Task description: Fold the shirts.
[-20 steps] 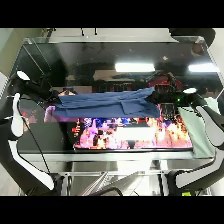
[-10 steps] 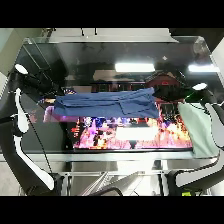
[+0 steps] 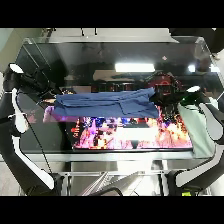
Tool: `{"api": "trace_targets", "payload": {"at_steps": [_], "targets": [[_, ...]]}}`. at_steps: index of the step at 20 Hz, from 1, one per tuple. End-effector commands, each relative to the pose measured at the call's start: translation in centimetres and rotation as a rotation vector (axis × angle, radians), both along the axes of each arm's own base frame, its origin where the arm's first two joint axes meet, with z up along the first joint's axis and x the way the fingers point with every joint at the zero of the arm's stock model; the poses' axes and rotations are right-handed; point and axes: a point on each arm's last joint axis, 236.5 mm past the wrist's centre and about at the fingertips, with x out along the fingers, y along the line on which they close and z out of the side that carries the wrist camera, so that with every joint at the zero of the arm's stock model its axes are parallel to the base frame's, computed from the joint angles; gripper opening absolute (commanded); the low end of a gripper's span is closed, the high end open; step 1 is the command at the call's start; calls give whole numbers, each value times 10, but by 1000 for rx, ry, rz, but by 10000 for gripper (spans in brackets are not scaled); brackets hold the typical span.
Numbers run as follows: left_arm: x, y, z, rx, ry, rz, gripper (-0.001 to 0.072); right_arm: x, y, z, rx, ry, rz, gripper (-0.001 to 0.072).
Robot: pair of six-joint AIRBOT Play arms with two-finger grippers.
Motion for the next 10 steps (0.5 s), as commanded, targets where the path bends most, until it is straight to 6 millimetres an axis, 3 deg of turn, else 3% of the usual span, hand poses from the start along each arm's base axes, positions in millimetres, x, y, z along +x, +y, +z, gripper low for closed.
{"api": "trace_targets", "payload": {"at_steps": [1,2,4,5,6,7,8,10], "targets": [[3,-24,20,-139,-11,12,671,-1,20,-5,83,13,15,639],[10,-39,30,-205,-37,15,671,-1,23,-5,94,18,13,624],[18,-62,44,-281,-74,13,633,1,30,-4,115,10,18,250],[19,-71,45,-285,-79,2,517,2,33,-1,126,-4,24,121],[18,-81,44,-285,-78,-21,324,3,37,4,149,-10,25,31],[15,-93,44,-287,-79,-51,147,4,40,11,170,-24,35,16],[14,-104,45,-291,-81,-77,110,5,40,18,187,-32,42,16],[10,-134,45,-295,-88,-132,109,7,38,36,199,-56,56,16]]}}
